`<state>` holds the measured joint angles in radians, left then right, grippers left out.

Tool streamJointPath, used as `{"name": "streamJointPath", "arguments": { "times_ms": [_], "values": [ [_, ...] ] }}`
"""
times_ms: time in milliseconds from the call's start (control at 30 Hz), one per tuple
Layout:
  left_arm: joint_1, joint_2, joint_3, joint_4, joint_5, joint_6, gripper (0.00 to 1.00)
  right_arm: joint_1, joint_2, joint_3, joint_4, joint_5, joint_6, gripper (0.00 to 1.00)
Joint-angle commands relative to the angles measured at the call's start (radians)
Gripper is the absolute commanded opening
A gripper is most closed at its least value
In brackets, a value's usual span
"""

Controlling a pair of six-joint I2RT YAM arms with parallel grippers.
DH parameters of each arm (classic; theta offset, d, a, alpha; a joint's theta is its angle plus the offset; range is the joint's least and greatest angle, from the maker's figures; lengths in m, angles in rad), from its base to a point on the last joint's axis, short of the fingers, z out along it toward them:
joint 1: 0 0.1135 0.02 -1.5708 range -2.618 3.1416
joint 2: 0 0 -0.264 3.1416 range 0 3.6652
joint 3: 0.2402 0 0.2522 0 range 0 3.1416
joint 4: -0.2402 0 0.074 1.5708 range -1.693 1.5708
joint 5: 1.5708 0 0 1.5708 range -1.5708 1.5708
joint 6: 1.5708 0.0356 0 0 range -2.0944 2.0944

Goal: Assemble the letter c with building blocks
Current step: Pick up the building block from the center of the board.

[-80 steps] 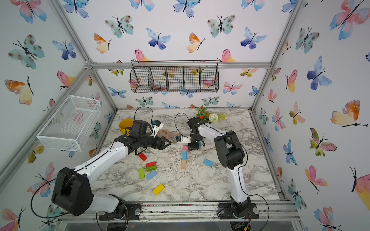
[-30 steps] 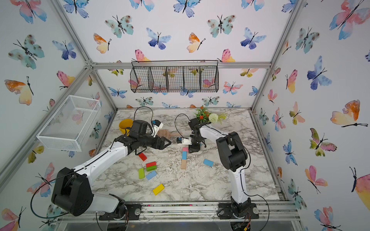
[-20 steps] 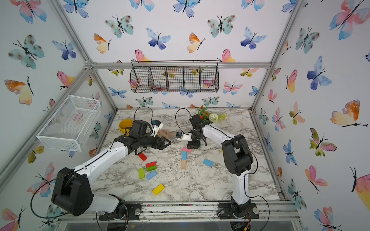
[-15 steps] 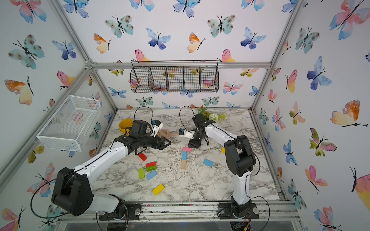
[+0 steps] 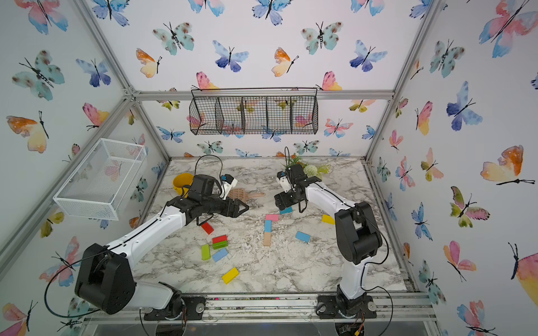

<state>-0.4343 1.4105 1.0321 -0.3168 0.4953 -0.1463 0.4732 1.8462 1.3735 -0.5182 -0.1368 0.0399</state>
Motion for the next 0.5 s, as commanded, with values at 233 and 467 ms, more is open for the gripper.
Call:
{"name": "streamJointPath", "arguments": {
  "times_ms": [233, 467],
  "values": [
    [-0.003, -0.01, 0.024, -0.016, 0.003, 0.002, 0.8, 0.037, -0.04, -0.14, 0.105, 0.158, 0.412, 0.95],
    [-0.004, -0.011, 0.024, -0.017, 0.004, 0.002, 0.8, 0.045, 0.013, -0.126, 0.139, 0.109, 0.425, 0.9]
  ]
}}
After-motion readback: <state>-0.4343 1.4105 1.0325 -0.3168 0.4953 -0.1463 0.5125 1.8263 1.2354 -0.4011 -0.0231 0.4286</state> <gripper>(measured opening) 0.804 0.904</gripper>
